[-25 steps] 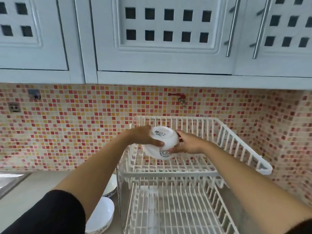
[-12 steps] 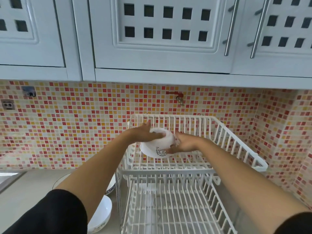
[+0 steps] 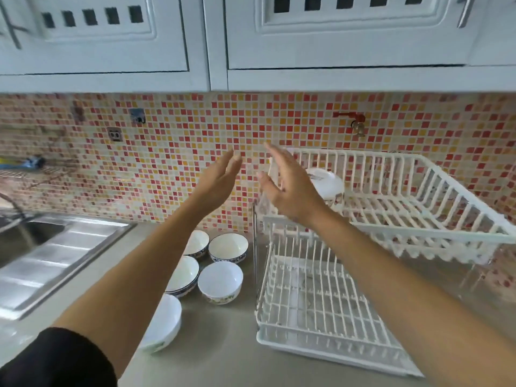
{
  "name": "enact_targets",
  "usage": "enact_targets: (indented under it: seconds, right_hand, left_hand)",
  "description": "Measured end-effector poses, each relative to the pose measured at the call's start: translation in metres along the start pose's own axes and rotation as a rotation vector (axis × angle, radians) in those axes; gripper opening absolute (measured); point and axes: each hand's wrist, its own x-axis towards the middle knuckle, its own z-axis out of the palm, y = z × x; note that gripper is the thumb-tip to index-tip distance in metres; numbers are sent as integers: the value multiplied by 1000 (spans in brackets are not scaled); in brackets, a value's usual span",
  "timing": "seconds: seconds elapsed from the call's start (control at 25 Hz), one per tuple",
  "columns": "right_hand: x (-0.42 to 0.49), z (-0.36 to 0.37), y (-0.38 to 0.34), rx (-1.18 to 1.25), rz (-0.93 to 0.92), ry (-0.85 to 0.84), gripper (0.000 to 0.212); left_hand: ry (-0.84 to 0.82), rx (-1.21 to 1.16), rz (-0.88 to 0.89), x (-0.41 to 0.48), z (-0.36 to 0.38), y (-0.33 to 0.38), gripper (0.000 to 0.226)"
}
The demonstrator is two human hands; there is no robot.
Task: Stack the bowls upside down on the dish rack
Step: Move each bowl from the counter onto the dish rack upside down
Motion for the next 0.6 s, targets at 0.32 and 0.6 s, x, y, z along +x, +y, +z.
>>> enact_targets:
  seconds: [0.32, 0.6]
  right_hand:
    - [-51, 199, 8, 98, 278, -480, 70]
    - [-115, 345, 39, 121, 822, -719, 83]
  left_hand:
    - [-25, 221, -347, -77, -50, -172, 53]
    - [-276, 264, -770, -161, -22, -333, 65]
